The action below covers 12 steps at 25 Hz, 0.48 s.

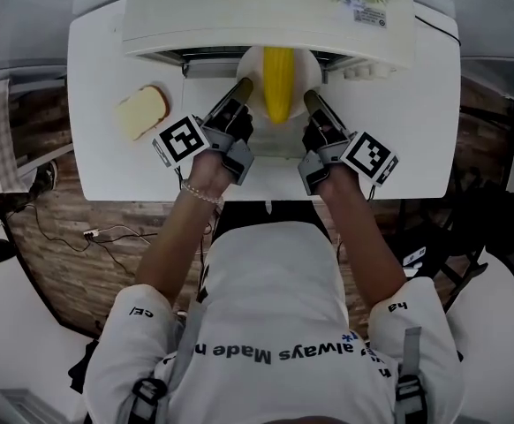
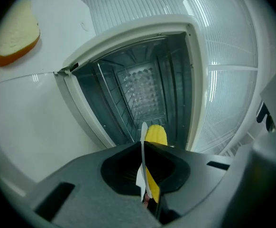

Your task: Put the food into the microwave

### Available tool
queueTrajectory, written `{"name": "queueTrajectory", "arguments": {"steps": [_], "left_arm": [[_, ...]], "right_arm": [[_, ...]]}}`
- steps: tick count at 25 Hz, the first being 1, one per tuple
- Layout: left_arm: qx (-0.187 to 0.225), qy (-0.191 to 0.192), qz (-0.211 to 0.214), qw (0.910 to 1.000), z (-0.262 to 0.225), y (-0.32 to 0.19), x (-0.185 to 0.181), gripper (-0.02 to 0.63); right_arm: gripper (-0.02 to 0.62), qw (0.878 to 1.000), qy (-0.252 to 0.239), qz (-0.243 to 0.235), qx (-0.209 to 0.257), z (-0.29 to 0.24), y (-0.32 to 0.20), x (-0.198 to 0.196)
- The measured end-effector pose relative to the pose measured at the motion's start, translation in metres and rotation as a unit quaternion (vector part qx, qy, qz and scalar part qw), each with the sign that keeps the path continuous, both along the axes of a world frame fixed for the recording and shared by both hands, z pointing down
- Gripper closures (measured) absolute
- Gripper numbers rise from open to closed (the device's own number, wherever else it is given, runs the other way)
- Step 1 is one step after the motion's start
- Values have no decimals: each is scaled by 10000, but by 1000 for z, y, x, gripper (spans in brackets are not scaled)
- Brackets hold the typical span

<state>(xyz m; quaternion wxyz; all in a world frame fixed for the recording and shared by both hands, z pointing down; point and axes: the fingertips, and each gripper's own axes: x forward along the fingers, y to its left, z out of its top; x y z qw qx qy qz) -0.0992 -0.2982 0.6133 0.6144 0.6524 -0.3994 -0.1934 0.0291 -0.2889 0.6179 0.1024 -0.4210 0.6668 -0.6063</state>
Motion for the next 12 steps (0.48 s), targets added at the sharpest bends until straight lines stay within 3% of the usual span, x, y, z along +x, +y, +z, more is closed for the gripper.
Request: {"name": "queueTrajectory", "arguments": {"steps": [6, 12], "left_arm": [[125, 209, -75, 9997, -10, 8, 9, 588], [83, 185, -80, 9998, 2, 1, 9, 587]], "right_arm": [[563, 10000, -50, 29, 67, -3, 9, 5], [565, 9999, -76, 116, 8, 7, 2, 6]]}}
